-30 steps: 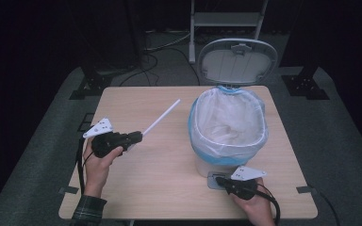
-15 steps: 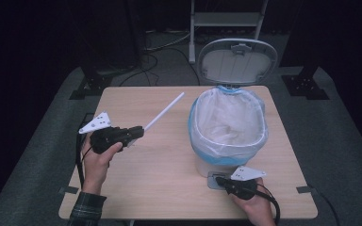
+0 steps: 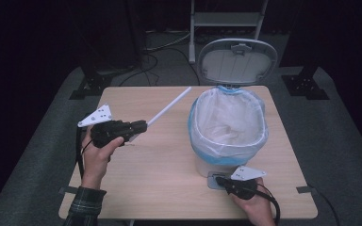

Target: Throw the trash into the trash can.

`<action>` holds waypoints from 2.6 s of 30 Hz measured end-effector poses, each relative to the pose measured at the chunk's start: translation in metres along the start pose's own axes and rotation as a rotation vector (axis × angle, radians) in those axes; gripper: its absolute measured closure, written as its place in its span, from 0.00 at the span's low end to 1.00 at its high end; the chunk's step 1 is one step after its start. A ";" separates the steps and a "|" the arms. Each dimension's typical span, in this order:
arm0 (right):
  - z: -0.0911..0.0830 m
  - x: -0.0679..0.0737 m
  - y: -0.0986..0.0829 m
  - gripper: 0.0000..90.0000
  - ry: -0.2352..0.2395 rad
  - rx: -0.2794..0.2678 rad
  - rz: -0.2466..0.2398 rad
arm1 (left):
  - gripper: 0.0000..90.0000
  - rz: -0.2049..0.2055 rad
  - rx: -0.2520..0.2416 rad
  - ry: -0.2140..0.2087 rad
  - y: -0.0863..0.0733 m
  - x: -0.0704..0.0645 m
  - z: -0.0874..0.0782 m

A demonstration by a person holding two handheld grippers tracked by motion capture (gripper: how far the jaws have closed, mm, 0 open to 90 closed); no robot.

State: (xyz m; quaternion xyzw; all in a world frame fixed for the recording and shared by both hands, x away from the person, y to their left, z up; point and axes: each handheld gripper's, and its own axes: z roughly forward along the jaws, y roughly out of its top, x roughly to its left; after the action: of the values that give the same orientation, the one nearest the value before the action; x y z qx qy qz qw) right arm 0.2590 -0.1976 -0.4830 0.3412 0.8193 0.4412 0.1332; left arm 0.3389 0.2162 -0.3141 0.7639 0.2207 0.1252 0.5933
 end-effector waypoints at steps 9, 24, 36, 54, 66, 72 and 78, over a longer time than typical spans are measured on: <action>0.000 0.000 0.000 1.00 0.001 0.001 0.000 | 0.91 0.037 -0.014 -0.057 0.023 -0.005 0.008; 0.000 0.000 0.000 1.00 0.002 -0.002 0.002 | 0.91 0.097 -0.022 -0.125 0.051 -0.016 0.025; 0.000 -0.001 0.000 1.00 0.004 -0.002 0.002 | 0.91 0.115 -0.026 -0.159 0.064 -0.021 0.040; 0.000 -0.001 0.000 1.00 0.006 -0.002 0.003 | 0.91 0.132 -0.013 -0.211 0.082 -0.025 0.071; 0.000 -0.001 0.000 1.00 0.007 -0.002 0.004 | 0.90 0.135 -0.008 -0.226 0.088 -0.027 0.083; 0.000 -0.001 0.000 1.00 0.007 -0.002 0.004 | 0.90 0.136 -0.005 -0.231 0.091 -0.028 0.087; 0.000 -0.001 0.000 1.00 0.007 -0.002 0.004 | 0.90 0.139 0.000 -0.237 0.093 -0.030 0.092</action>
State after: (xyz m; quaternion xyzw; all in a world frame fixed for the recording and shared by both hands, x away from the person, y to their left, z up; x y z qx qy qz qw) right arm 0.2600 -0.1985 -0.4833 0.3414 0.8185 0.4436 0.1299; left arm 0.3723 0.1051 -0.2466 0.7868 0.0956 0.0749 0.6052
